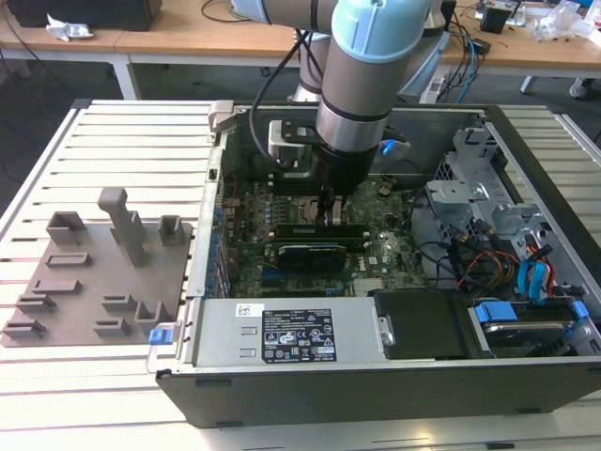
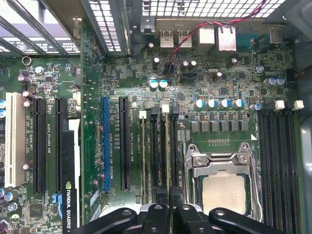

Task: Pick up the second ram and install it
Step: 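Insert the second ram into the second slot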

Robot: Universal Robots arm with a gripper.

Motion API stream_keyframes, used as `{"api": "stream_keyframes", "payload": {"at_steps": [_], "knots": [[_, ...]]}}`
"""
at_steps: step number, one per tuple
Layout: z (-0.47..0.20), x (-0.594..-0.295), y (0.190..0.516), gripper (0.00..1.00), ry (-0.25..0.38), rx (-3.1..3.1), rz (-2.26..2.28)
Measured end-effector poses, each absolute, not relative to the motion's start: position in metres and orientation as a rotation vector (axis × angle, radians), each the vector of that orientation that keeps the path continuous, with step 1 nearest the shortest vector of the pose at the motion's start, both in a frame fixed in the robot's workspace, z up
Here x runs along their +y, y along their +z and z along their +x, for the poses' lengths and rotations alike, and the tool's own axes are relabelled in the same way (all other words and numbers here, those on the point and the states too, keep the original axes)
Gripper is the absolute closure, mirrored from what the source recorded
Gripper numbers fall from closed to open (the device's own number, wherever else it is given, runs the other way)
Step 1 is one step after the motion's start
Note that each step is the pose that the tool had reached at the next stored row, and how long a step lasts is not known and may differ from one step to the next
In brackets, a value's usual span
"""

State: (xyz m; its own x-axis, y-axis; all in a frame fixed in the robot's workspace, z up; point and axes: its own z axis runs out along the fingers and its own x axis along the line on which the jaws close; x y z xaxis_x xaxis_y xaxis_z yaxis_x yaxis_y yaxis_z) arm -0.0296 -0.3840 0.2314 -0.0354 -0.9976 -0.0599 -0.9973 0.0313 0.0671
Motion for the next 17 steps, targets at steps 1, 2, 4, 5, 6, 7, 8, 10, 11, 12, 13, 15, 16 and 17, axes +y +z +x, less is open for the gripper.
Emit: {"api": "stream_keyframes", "payload": {"at_steps": [1, 2, 4, 5, 6, 7, 8, 10, 11, 12, 13, 15, 16, 17], "knots": [[-0.0296, -0.3839, 0.2314, 0.87, -0.141, -2.253, 2.18], [-0.0296, -0.3836, 0.2315, 0.87, -0.141, -2.253, 2.179], [-0.0296, -0.3836, 0.2317, 0.87, -0.14, -2.253, 2.179], [-0.0296, -0.3836, 0.2316, 0.87, -0.14, -2.252, 2.179], [-0.0296, -0.3836, 0.2308, 0.87, -0.14, -2.252, 2.179], [-0.0296, -0.3836, 0.23, 0.87, -0.14, -2.252, 2.179], [-0.0296, -0.3836, 0.2291, 0.87, -0.14, -2.252, 2.179], [-0.0296, -0.3836, 0.2281, 0.87, -0.139, -2.252, 2.179], [-0.0296, -0.3836, 0.228, 0.87, -0.139, -2.249, 2.181], [-0.0293, -0.3836, 0.228, 0.87, -0.139, -2.245, 2.185], [-0.0277, -0.3837, 0.2281, 0.87, -0.139, -2.238, 2.191], [-0.0269, -0.3836, 0.228, 0.87, -0.139, -2.232, 2.198], [-0.0269, -0.3836, 0.228, 0.87, -0.138, -2.231, 2.198], [-0.0269, -0.3836, 0.2274, 0.87, -0.138, -2.231, 2.198]]}}
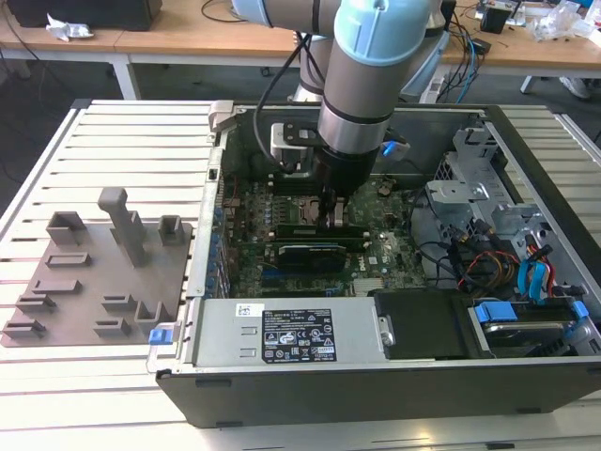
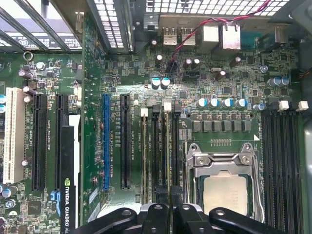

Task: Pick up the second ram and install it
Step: 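Insert the second ram into the second slot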

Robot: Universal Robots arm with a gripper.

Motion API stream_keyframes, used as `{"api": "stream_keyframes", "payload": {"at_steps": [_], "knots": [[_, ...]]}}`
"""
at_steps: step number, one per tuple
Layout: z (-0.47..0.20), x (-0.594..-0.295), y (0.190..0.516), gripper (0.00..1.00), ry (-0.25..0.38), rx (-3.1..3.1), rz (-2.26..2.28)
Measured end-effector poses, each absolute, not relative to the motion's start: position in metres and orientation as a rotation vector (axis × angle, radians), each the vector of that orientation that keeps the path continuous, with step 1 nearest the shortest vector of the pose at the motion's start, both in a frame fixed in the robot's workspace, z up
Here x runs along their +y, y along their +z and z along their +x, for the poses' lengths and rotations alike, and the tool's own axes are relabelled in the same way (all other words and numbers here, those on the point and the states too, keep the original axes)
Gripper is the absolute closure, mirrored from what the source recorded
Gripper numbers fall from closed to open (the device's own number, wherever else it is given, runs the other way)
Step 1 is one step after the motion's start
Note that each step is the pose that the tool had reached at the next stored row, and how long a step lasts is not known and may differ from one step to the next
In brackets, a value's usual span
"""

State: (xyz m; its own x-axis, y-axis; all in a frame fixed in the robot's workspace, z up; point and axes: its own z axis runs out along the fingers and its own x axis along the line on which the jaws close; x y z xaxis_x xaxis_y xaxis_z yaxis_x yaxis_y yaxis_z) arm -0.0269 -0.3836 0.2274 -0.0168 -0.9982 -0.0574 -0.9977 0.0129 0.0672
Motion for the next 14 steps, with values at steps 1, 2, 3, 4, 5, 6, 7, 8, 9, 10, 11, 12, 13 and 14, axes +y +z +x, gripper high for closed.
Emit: {"api": "stream_keyframes", "payload": {"at_steps": [1, 2, 3, 4, 5, 6, 7, 8, 9, 10, 11, 12, 13, 14], "knots": [[-0.0267, -0.3831, 0.2262, 0.87, -0.139, -2.232, 2.199], [-0.0268, -0.383, 0.2257, 0.87, -0.138, -2.231, 2.199], [-0.0269, -0.383, 0.2254, 0.87, -0.139, -2.231, 2.198], [-0.0269, -0.383, 0.2253, 0.87, -0.139, -2.231, 2.198], [-0.0269, -0.3829, 0.2253, 0.87, -0.139, -2.231, 2.198], [-0.0269, -0.3829, 0.2254, 0.87, -0.139, -2.232, 2.199], [-0.0269, -0.3829, 0.2256, 0.87, -0.139, -2.232, 2.199], [-0.0269, -0.383, 0.2251, 0.87, -0.138, -2.231, 2.198], [-0.0269, -0.383, 0.2235, 0.87, -0.138, -2.231, 2.198], [-0.0269, -0.383, 0.2221, 0.87, -0.138, -2.231, 2.198], [-0.0269, -0.3829, 0.222, 0.87, -0.138, -2.231, 2.198], [-0.0269, -0.383, 0.2219, 0.87, -0.139, -2.231, 2.198], [-0.0265, -0.3826, 0.2211, 0.86, -0.139, -2.232, 2.201], [-0.0266, -0.3828, 0.2214, 0.86, -0.139, -2.232, 2.2]]}}
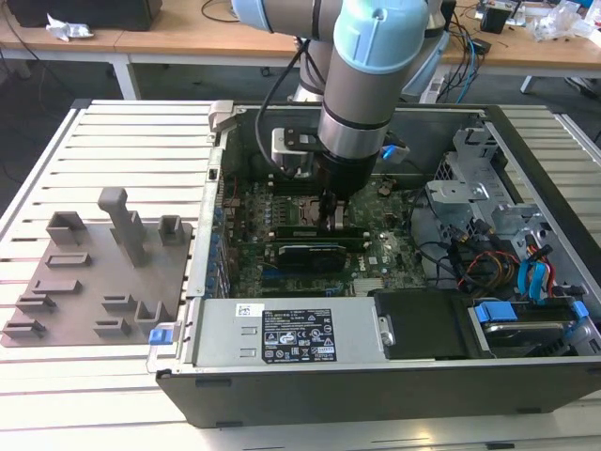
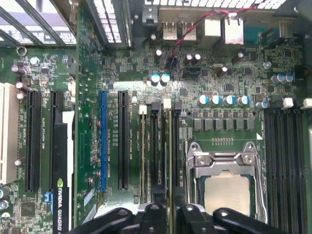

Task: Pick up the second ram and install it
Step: 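Insert the second ram into the second slot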

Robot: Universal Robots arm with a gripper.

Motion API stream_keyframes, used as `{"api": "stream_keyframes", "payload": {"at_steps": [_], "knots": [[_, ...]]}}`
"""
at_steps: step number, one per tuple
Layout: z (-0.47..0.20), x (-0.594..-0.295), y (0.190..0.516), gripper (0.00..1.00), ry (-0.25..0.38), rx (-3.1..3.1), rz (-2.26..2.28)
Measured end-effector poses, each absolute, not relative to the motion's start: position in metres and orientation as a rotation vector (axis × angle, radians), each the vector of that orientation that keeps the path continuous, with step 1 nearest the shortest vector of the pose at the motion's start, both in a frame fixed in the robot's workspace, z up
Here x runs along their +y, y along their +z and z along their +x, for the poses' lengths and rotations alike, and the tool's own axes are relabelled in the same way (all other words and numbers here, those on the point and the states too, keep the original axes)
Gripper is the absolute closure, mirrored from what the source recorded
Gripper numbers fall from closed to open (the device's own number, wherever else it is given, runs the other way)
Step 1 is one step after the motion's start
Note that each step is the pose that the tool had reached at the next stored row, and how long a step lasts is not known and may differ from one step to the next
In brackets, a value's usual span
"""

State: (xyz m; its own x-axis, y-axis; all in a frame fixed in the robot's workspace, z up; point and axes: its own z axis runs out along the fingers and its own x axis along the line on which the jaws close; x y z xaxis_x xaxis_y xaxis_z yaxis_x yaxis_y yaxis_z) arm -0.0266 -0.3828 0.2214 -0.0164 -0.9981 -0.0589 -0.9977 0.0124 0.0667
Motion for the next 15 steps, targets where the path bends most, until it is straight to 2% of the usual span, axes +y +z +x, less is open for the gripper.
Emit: {"api": "stream_keyframes", "payload": {"at_steps": [1, 5, 6, 7, 15], "knots": [[-0.027, -0.383, 0.222, 0.8, -0.139, -2.232, 2.199], [-0.027, -0.382, 0.248, 0.8, -0.138, -2.231, 2.198], [-0.027, -0.381, 0.253, 0.81, -0.138, -2.231, 2.198], [-0.027, -0.38, 0.258, 0.9, -0.138, -2.231, 2.198], [-0.027, -0.38, 0.261, 0.9, -0.138, -2.231, 2.198]]}}
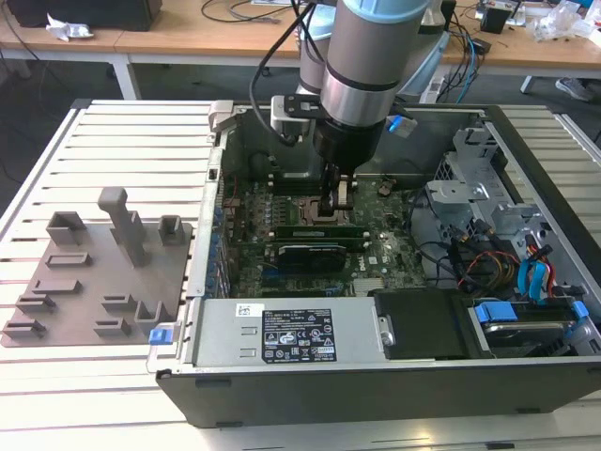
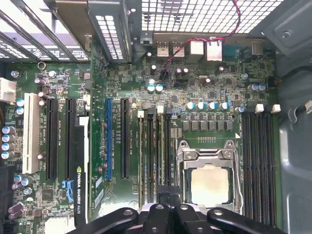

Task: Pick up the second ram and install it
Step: 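Insert the second ram into the second slot, then press down the second ram until it locks into place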

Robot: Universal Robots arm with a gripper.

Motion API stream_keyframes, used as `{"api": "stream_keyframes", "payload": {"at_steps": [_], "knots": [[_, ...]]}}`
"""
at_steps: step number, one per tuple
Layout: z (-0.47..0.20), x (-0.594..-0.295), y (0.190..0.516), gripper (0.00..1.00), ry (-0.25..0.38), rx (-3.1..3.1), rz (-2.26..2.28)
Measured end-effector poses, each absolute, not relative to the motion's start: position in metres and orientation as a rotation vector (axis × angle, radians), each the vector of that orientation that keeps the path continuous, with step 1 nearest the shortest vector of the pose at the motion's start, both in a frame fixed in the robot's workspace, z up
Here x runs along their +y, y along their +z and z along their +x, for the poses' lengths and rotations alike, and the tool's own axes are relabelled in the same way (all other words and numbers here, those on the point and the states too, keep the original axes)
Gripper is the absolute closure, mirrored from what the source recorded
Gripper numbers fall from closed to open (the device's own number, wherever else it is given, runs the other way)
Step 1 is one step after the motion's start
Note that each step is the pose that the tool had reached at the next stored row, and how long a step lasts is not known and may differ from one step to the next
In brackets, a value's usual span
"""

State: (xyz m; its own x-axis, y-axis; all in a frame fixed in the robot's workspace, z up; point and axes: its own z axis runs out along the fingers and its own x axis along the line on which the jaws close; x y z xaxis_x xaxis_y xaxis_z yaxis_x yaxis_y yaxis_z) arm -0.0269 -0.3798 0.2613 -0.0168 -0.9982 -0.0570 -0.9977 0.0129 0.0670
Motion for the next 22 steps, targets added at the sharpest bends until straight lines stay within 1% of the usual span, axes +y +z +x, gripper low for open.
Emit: {"api": "stream_keyframes", "payload": {"at_steps": [3, 7, 9, 11, 20, 22], "knots": [[-0.027, -0.38, 0.261, 0.9, -0.138, -2.231, 2.198], [-0.006, -0.372, 0.24, 0.9, -0.144, -2.228, 2.195], [0.014, -0.372, 0.236, 0.9, -0.147, -2.226, 2.193], [0.027, -0.372, 0.234, 0.9, -0.149, -2.226, 2.192], [0.028, -0.378, 0.229, 0.9, -0.148, -2.226, 2.192], [0.028, -0.378, 0.235, 0.9, -0.149, -2.227, 2.193]]}}
